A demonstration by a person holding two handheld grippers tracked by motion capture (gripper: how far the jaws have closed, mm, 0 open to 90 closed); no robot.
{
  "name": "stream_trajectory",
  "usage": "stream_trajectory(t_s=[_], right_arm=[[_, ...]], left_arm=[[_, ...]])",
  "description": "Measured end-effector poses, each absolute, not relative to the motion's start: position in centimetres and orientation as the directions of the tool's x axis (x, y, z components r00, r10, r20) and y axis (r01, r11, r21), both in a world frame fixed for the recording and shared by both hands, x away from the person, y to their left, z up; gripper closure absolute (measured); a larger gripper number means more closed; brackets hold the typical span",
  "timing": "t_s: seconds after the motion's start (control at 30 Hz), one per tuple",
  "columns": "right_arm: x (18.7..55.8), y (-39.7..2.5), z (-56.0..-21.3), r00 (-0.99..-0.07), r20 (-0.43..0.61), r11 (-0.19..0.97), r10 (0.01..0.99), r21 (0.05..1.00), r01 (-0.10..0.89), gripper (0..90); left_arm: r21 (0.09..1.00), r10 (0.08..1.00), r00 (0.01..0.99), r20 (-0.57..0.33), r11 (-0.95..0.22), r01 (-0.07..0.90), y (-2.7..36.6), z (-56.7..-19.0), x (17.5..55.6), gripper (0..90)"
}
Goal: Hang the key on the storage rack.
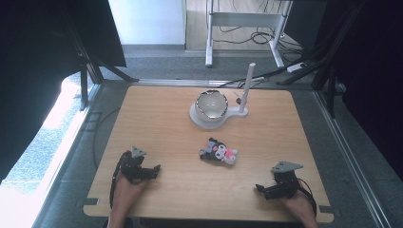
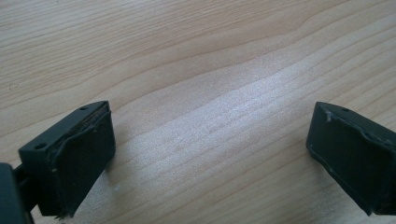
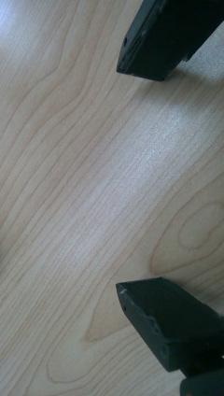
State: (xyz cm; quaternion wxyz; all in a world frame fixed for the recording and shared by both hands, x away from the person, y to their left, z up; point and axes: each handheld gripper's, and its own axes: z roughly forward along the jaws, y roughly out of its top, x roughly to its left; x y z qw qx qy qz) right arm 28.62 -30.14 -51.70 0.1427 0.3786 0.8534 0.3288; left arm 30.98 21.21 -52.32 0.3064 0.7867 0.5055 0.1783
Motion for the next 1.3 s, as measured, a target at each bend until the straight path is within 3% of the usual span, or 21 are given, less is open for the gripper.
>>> stream_trajectory(t_s=[0.4, 1.3], right_arm=[[29.5, -29.5, -50.2, -0.718, -0.056, 0.595, 0.694, 0.608, 0.527, 0.0], [33.3, -27.4, -47.7, -0.787, -0.032, 0.695, 0.616, 0.491, 0.525, 0.0]], left_arm=[[0.662, 0.905, 0.425, -0.029, -0.301, 0.686, 21.2, -52.3, 31.0, 1.1], [0.662, 0.905, 0.425, -0.029, -0.301, 0.686, 21.2, -52.3, 31.0, 1.1]])
